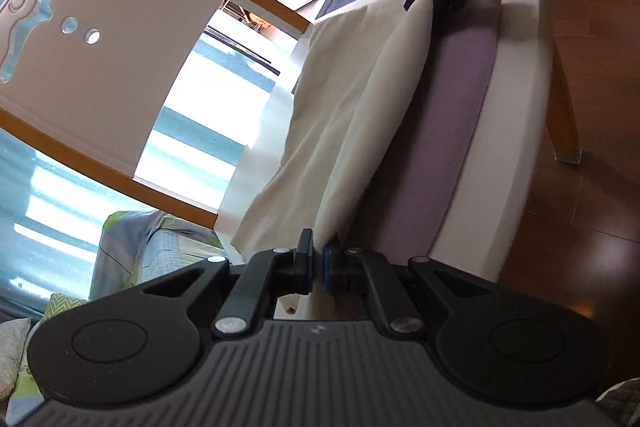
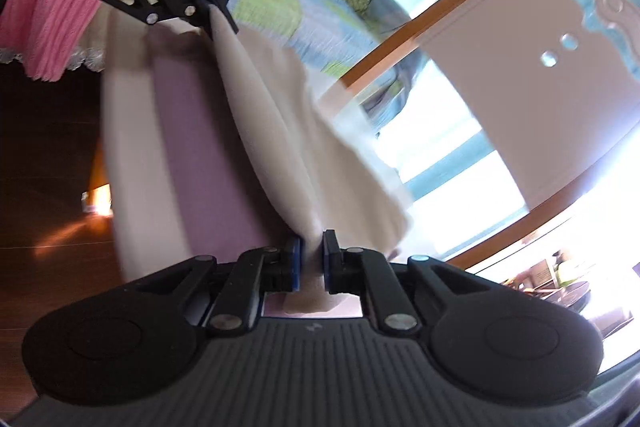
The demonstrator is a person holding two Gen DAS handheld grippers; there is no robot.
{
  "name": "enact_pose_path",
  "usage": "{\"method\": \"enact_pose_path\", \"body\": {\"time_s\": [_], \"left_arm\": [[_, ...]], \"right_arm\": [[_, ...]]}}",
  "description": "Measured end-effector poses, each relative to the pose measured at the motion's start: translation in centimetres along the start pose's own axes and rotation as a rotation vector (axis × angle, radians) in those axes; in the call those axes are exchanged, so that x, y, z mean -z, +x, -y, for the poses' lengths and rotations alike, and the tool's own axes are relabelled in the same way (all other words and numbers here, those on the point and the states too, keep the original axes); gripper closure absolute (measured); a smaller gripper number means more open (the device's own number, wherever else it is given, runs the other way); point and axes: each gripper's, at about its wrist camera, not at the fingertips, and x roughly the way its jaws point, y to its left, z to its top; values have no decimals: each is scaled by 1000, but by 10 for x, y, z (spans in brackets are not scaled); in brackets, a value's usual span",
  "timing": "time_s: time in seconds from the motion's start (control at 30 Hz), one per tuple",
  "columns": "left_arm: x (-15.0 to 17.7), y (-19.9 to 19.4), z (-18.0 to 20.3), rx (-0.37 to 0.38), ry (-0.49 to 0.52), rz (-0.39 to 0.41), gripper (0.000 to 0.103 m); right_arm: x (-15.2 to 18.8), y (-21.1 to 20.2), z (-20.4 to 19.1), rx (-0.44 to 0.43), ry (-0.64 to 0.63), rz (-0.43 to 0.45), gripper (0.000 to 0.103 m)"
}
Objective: Fold clothes
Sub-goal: 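Lift the folded shirt with both grippers and carry it to the white chair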
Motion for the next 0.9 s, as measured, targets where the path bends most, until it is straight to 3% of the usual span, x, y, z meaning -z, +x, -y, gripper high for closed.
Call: {"method": "enact_pose_path", "body": {"time_s": [0.3, 0.4, 0.47, 0.67, 0.8, 0.9], "left_arm": [[-1, 27, 1, 39, 7, -34, 100], [1, 26, 0, 26, -8, -34, 101], [4, 29, -3, 24, -19, -32, 101], [4, 28, -6, 15, 15, -29, 102], [3, 25, -4, -2, 8, -29, 103], [3, 25, -6, -3, -13, -33, 103]], "right_arm": [[1, 2, 4, -47, 43, -30, 95], [-10, -1, -3, 10, -49, -41, 96], [-24, -14, -4, 46, -38, -39, 96], [-5, -4, -31, -2, -18, -84, 95], [-7, -8, -21, -21, -7, -100, 96], [-26, -23, -13, 32, -1, -99, 96]]}}
